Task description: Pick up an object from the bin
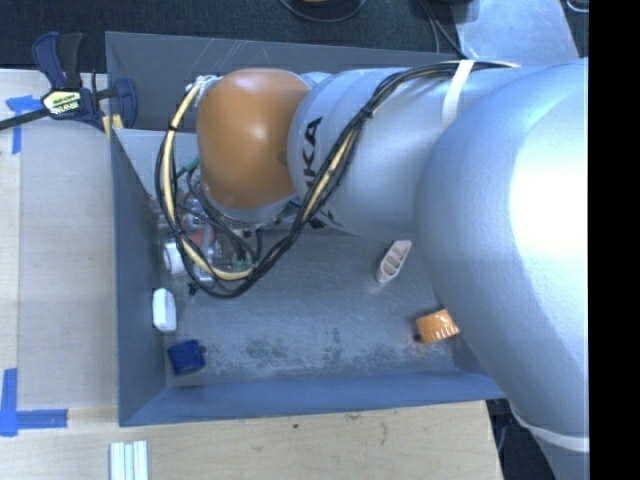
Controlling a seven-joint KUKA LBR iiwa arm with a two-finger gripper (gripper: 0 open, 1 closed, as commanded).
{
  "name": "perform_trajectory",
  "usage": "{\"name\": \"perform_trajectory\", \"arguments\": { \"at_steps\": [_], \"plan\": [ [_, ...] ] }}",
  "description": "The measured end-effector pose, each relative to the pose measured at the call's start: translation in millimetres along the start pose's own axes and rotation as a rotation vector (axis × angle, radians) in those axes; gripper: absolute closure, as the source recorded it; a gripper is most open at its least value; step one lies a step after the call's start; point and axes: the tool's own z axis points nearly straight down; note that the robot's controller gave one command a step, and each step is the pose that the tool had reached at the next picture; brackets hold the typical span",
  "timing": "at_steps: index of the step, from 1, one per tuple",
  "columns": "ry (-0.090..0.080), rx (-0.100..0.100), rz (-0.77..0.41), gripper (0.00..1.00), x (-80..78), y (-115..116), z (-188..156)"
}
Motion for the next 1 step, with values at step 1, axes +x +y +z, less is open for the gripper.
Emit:
{"name": "perform_trajectory", "arguments": {
  "at_steps": [1],
  "plan": [
    [-0.008, -0.002, 0.004, 0.00, -2.4, -1.2, -5.1]
  ]
}}
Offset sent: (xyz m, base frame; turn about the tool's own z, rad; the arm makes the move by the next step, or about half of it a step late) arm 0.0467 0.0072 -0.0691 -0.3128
